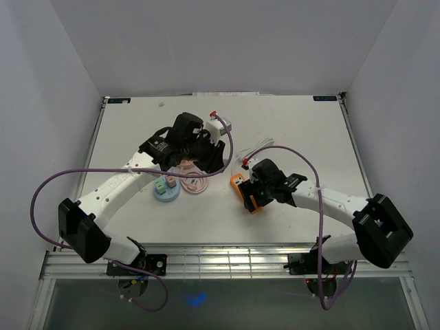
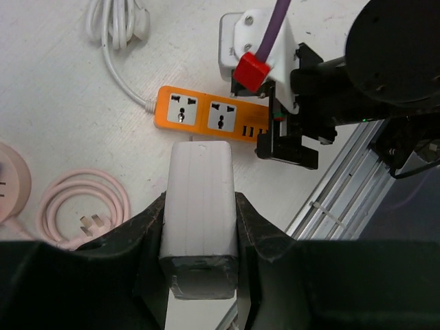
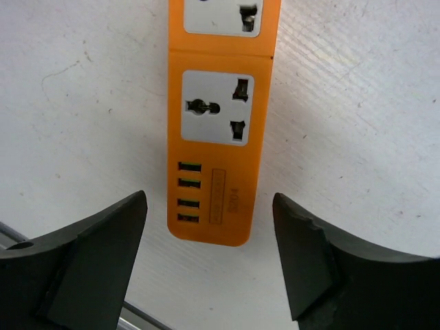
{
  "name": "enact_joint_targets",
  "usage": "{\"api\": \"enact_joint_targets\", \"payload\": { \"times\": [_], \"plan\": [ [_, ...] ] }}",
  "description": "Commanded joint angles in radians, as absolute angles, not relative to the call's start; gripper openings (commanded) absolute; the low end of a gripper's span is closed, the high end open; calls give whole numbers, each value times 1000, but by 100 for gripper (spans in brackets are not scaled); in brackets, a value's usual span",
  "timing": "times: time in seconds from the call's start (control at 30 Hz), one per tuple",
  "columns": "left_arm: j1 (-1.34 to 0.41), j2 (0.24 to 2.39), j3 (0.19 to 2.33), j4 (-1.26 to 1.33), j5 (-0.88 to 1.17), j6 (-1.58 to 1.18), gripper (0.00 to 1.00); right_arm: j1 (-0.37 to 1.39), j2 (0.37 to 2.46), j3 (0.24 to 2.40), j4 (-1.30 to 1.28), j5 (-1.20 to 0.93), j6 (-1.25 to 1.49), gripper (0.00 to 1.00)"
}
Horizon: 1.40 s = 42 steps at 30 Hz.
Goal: Insert the plug
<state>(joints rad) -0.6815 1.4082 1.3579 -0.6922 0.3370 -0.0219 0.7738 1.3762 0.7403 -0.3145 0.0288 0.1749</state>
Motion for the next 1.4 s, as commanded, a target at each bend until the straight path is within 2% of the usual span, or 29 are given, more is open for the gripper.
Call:
{"api": "enact_joint_targets", "payload": {
  "times": [0.0, 0.1, 0.2, 0.33, 0.5, 0.63, 0.97, 1.37],
  "plan": [
    [-676, 1359, 1348, -696, 376, -9, 0, 772, 1289, 723, -284, 11, 170, 82],
    [-676, 1374, 1350, -701, 387, -12, 0, 770, 1241, 716, -299, 11, 152, 90],
    [-676, 1403, 1368, -719, 388, -14, 0, 770, 1220, 718, -317, -32, 144, 92],
    [-676, 1440, 1388, -726, 428, -3, 0, 752, 1158, 696, -307, -32, 166, 92],
    [-692, 1546, 1489, -824, 453, 46, 0, 658, 1057, 680, -314, 54, 218, 87],
    [-739, 1678, 1606, -917, 385, 73, 0, 554, 1003, 666, -324, 126, 297, 86],
    [-874, 1914, 1796, -1055, 183, 87, 0, 350, 946, 612, -321, 123, 399, 83],
    [-931, 2078, 1962, -1141, 63, 66, 0, 203, 816, 500, -307, 114, 457, 83]
  ]
}}
